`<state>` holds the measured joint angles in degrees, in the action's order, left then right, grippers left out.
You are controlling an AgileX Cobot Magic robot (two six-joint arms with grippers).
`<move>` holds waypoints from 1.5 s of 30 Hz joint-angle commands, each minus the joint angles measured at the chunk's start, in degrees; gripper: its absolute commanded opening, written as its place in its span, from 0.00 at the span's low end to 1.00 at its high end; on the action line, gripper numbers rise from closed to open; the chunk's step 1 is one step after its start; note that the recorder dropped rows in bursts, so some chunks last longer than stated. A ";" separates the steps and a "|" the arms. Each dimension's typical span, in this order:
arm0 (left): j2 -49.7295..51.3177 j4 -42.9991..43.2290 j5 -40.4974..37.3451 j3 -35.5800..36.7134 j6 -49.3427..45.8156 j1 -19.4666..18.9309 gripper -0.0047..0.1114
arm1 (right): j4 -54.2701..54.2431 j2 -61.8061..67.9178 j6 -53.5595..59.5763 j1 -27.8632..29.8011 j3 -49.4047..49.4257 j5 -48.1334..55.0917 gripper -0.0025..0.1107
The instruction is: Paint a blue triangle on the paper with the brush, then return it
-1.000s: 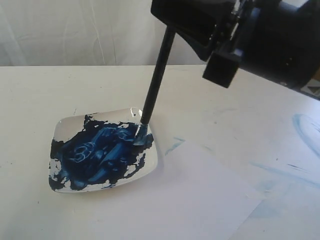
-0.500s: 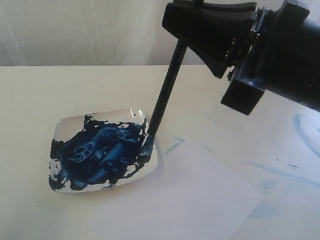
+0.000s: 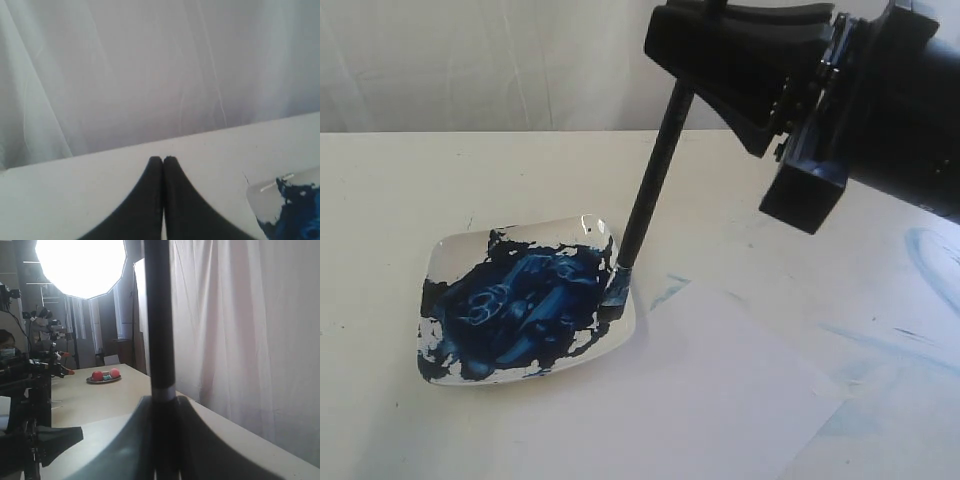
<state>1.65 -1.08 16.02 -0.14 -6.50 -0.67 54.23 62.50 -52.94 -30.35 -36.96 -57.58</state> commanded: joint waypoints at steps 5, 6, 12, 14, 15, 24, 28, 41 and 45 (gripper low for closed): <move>-0.25 -0.03 21.00 0.14 19.38 0.23 0.04 | -0.62 -0.38 0.13 0.29 0.17 -0.66 0.02; -0.25 -0.03 23.73 0.14 21.83 0.23 0.04 | -0.62 -0.38 -0.14 0.18 0.17 -0.66 0.02; 1.12 -5.02 23.63 -5.08 22.17 0.11 0.04 | -1.93 -0.38 -0.28 0.18 0.17 -0.76 0.02; 2.93 -4.06 17.06 -9.75 22.17 0.11 0.04 | -1.93 -0.38 -0.28 0.18 0.17 -0.76 0.02; 4.28 -2.93 12.55 -12.52 22.17 0.11 0.04 | -1.93 -0.38 -0.28 0.18 0.17 -0.76 0.02; 19.35 10.34 -30.03 -28.23 27.13 1.42 0.04 | -1.94 -0.38 -0.18 0.18 0.17 1.41 0.02; 26.03 -4.39 -40.46 -28.92 3.99 6.95 0.04 | -2.05 -0.38 0.39 0.18 0.17 4.22 0.02; 57.43 -53.37 -64.01 -29.64 -51.70 15.29 0.04 | -2.06 -0.38 0.39 0.18 0.17 10.21 0.02; 62.43 -51.88 -63.94 -32.68 -52.78 16.30 0.04 | -1.95 -0.38 0.39 0.18 0.17 11.27 0.02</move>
<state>61.28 -51.60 -46.63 -30.86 -57.32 14.77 52.92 62.50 -52.95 -30.35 -36.96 -47.19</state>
